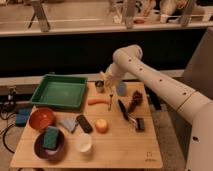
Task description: Place banana in metal cup
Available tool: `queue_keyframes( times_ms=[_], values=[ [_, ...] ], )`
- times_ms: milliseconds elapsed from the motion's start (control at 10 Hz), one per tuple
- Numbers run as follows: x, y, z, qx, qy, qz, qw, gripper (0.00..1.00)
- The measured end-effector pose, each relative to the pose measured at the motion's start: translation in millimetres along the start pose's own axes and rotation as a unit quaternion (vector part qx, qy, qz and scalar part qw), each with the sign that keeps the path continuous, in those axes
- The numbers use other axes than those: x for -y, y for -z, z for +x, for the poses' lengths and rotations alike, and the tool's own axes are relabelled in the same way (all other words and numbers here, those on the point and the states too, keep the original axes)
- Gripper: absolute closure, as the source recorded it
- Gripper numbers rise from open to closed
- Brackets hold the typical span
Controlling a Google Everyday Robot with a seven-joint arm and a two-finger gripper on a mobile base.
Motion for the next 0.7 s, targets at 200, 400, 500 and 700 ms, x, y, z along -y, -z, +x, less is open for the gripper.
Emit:
queue_keyframes(
  times_ms=[200, 400, 500, 700],
  values=[
    [0.2, -7.1, 6.9, -0.001, 0.0, 0.002, 1.0, 1.0],
    [0.1, -13.5, 13.1, -0.001, 0.001, 0.007, 1.0, 1.0],
    [1.9, -18.2, 16.1, 0.003, 0.003, 0.016, 0.9999, 1.0],
    [-1.4, -19.5, 20.9, 0.007, 0.001, 0.025, 0.9997, 1.0]
  ],
)
